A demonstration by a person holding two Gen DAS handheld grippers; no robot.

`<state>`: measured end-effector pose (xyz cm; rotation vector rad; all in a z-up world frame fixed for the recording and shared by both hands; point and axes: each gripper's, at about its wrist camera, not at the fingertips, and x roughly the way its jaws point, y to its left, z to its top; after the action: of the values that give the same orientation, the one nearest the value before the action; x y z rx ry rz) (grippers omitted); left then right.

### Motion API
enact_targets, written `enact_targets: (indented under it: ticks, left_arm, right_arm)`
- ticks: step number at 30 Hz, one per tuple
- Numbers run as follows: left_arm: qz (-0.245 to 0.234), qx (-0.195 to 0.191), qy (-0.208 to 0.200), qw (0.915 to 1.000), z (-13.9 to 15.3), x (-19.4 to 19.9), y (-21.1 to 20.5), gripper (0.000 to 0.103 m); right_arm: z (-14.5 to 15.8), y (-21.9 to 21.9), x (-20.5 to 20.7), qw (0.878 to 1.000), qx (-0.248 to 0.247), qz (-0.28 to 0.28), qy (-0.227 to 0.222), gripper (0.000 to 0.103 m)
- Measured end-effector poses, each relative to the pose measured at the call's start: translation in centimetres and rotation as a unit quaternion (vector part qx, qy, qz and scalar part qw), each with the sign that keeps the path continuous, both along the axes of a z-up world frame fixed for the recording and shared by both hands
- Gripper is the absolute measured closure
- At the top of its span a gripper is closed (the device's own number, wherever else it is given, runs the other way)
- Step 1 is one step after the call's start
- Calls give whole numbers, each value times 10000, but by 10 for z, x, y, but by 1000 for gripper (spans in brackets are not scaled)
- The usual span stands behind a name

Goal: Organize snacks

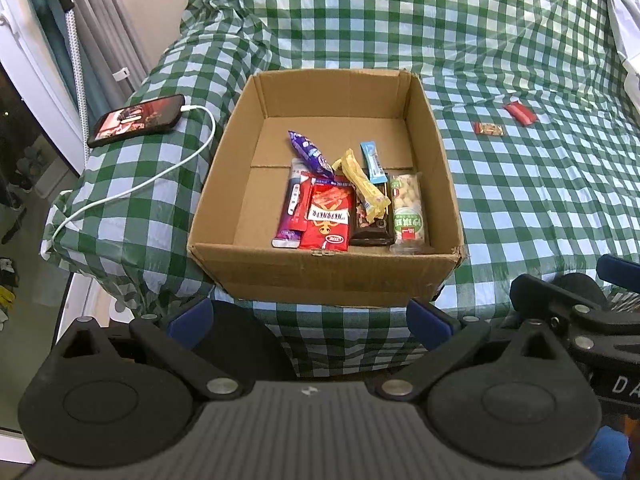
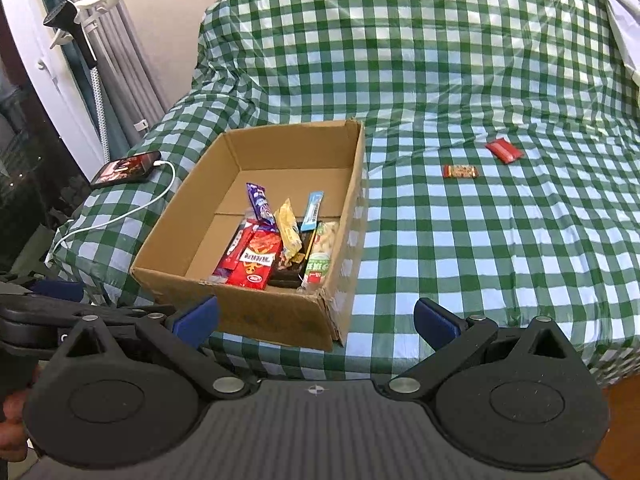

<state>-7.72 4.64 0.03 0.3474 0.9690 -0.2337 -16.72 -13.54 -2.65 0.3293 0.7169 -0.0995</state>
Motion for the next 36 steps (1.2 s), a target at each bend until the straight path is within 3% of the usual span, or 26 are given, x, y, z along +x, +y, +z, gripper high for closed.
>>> enact_targets:
  ticks: [19, 36]
  left_arm:
    - [-37, 172, 264, 9995, -16, 21, -14, 0]
    - [-126, 14, 178, 9998, -11, 52, -37, 0]
  right_arm:
    - [-22, -13, 19, 9984, 308, -146, 443, 1]
    - [-23, -27, 38, 9991, 167, -213, 322, 1]
